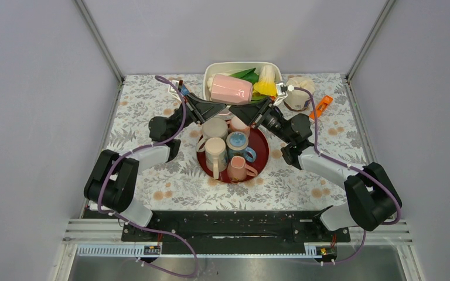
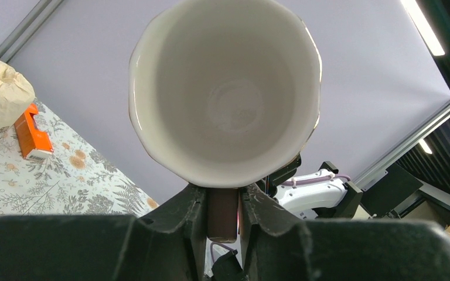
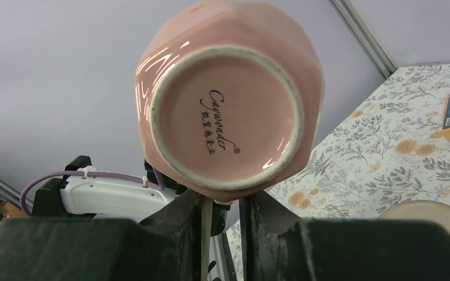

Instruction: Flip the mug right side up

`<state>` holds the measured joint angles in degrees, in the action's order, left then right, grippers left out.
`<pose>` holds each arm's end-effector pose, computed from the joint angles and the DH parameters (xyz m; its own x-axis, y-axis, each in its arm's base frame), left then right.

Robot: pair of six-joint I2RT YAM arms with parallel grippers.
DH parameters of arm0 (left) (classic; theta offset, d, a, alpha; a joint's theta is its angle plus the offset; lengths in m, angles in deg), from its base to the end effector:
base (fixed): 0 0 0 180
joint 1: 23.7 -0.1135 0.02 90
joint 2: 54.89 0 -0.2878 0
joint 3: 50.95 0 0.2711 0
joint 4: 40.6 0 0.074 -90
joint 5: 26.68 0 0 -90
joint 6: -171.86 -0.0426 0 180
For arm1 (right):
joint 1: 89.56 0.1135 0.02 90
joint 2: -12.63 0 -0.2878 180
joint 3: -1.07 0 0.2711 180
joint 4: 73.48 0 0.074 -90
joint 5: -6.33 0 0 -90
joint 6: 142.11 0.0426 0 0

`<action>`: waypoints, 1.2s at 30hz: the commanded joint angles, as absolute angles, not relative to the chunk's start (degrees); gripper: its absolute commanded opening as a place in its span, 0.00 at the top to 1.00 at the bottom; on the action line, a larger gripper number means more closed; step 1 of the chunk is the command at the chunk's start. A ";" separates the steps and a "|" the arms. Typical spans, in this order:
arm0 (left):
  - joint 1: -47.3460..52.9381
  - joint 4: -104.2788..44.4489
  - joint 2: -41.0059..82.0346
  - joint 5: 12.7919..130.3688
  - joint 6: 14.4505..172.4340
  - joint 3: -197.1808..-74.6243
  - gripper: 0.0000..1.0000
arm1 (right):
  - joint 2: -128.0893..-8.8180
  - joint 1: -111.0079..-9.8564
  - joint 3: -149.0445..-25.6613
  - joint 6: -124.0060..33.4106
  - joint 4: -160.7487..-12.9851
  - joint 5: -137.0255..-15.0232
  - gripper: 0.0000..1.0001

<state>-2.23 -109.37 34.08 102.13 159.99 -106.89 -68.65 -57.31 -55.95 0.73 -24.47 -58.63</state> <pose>0.2965 -0.1453 0.3161 -0.6306 -0.5714 -0.5252 0.6880 -0.0984 -0.7190 0.2659 0.1891 0.3337 -0.4305 0.5821 -0.6898 -0.7706 0.1609 0.6167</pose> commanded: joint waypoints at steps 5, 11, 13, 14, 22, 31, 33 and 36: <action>-2.18 -112.63 30.46 99.66 156.92 -111.05 0.93 | -68.43 -54.84 -57.42 -0.97 -26.38 -52.36 1.00; -2.46 -106.31 30.17 100.11 154.99 -111.21 1.00 | -68.41 -54.84 -57.42 -3.15 -26.75 -52.00 1.00; -2.52 -105.62 29.94 100.40 154.25 -111.13 0.99 | -68.40 -54.85 -57.50 -4.11 -27.63 -52.11 1.00; -2.52 -105.45 29.94 100.47 153.99 -111.00 0.93 | -68.35 -54.87 -57.59 -4.38 -27.82 -52.06 1.00; -2.52 -104.42 29.58 100.74 153.05 -110.49 0.68 | -67.73 -54.87 -58.21 -5.19 -29.00 -51.67 1.00; -2.44 -103.67 28.86 101.38 151.98 -110.84 0.59 | -67.37 -54.85 -59.45 -5.45 -31.61 -51.62 1.00; -2.43 -103.51 28.60 101.50 151.84 -110.84 0.62 | -67.26 -54.86 -59.36 -5.38 -31.46 -51.67 1.00; -2.43 -103.24 28.43 101.69 151.50 -110.93 0.72 | -66.85 -54.87 -59.23 -5.69 -31.52 -51.85 1.00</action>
<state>-2.40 -98.27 31.96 103.77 153.11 -107.52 -68.60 -57.27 -57.17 -4.21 -31.47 -58.50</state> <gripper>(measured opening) 0.333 0.268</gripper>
